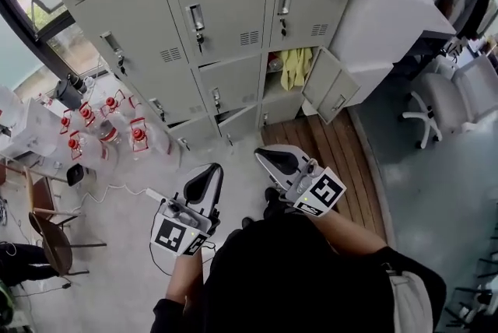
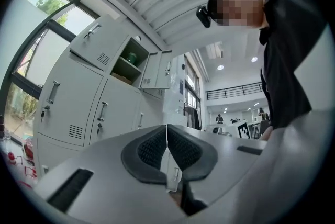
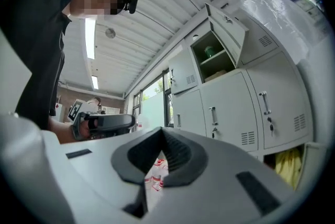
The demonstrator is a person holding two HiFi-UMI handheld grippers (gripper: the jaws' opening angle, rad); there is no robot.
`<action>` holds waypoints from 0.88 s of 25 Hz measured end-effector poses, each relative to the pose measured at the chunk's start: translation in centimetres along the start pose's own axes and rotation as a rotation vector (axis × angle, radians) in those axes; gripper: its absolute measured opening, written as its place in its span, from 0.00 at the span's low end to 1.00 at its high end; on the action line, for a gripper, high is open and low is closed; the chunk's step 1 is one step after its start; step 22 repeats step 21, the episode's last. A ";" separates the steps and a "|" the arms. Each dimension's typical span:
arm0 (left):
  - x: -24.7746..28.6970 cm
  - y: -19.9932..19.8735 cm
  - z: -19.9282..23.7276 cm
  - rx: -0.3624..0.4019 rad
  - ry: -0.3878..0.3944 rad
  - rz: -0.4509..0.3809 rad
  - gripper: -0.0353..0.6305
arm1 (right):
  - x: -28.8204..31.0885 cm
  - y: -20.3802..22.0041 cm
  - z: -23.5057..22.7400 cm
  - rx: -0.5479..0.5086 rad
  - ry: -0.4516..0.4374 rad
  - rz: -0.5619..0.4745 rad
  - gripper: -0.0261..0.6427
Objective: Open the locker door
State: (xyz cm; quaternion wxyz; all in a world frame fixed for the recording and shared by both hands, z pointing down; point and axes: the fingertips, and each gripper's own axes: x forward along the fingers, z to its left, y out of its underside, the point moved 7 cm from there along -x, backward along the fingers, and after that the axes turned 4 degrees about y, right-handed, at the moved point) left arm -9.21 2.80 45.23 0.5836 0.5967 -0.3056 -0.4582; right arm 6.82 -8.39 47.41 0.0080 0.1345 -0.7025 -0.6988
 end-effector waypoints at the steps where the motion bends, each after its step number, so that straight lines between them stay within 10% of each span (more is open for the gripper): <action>1: -0.3 0.1 -0.1 0.000 0.002 0.003 0.08 | 0.2 -0.2 0.3 -0.014 -0.002 -0.001 0.05; 15: 0.8 2.9 -0.8 -0.058 0.113 0.020 0.08 | -3.2 0.9 0.8 -0.082 -0.005 0.060 0.05; 22: 0.9 3.6 -0.6 -0.106 0.136 0.026 0.08 | -4.0 1.9 -0.1 0.083 0.051 -0.028 0.05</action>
